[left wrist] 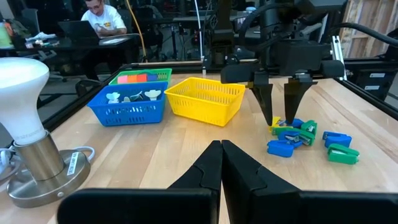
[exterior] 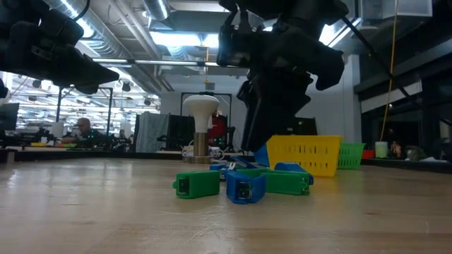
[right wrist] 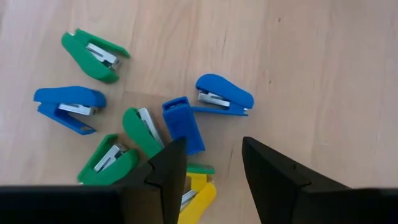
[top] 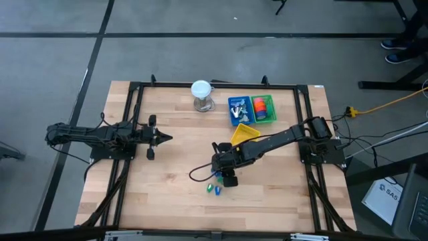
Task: Pick and place Stapler, Stapler remover, tape
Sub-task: Put the blue stapler into the yellow bin
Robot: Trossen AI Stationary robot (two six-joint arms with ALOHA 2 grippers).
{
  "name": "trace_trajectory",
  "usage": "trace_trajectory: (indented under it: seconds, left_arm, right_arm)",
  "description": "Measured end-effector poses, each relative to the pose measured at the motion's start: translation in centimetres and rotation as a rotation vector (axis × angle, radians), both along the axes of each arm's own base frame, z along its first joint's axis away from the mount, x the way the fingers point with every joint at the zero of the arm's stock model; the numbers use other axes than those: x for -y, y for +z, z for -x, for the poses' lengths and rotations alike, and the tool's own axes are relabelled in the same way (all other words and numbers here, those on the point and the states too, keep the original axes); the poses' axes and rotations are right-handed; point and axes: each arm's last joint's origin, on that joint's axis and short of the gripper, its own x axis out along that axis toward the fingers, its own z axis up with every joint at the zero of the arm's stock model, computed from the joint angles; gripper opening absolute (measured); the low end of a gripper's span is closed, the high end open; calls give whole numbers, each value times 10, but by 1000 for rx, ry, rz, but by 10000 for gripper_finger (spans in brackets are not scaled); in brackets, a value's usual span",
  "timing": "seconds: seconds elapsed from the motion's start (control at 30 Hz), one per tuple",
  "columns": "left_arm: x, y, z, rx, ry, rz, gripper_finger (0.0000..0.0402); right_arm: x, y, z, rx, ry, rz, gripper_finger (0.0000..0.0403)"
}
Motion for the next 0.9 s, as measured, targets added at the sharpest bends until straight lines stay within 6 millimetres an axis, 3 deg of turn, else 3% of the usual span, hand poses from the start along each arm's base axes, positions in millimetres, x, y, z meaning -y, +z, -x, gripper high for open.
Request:
trace_trajectory:
  seconds: [0.9]
  left_arm:
    - [0, 0, 0, -5, 0, 0, 1]
  right_arm:
    - [-2, -21, -8, 2, 27, 10, 161]
